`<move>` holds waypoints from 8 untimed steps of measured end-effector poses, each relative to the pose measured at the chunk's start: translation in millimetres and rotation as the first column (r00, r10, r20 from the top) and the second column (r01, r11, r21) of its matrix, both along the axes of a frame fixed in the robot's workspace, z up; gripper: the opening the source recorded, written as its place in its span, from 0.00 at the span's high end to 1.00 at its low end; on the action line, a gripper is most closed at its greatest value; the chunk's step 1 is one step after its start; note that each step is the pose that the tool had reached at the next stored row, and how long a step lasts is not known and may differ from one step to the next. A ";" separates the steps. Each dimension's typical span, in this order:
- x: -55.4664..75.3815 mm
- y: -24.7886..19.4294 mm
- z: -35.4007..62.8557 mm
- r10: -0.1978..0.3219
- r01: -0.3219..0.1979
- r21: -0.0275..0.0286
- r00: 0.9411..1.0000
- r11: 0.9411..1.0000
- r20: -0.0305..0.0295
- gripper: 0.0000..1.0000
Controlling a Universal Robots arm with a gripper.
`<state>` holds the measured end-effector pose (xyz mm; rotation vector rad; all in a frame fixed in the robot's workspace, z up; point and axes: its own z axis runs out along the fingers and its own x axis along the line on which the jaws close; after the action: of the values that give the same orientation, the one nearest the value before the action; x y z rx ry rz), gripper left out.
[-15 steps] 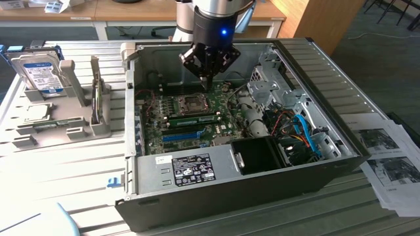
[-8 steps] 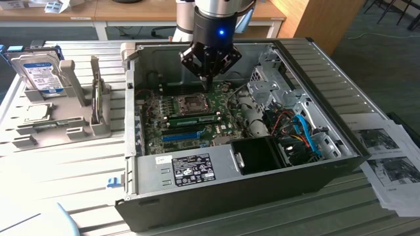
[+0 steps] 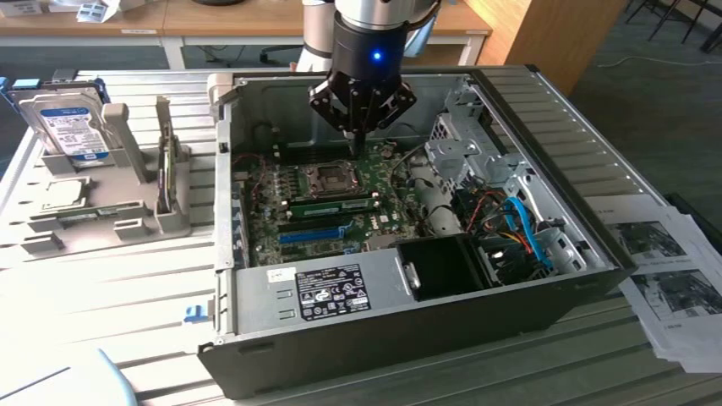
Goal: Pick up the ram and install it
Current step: 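Press down the ram until it locks into place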
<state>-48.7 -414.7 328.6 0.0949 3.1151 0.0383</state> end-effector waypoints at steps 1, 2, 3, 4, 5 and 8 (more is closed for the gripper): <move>0.0 0.0 0.0 0.000 0.000 0.000 1.000 1.000 0.000 0.91; 0.0 0.0 0.0 0.000 0.000 0.000 1.000 1.000 0.000 0.91; 0.0 0.0 0.0 0.000 0.000 0.000 1.000 1.000 0.000 0.91; 0.0 0.0 0.0 0.000 0.000 0.000 1.000 1.000 0.000 0.91; 0.0 0.0 0.0 0.000 0.000 0.000 1.000 1.000 0.000 0.91; 0.4 0.0 0.0 0.000 0.000 0.000 1.000 1.000 -0.003 0.91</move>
<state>-48.3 -414.6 328.6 0.0954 3.1180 0.0382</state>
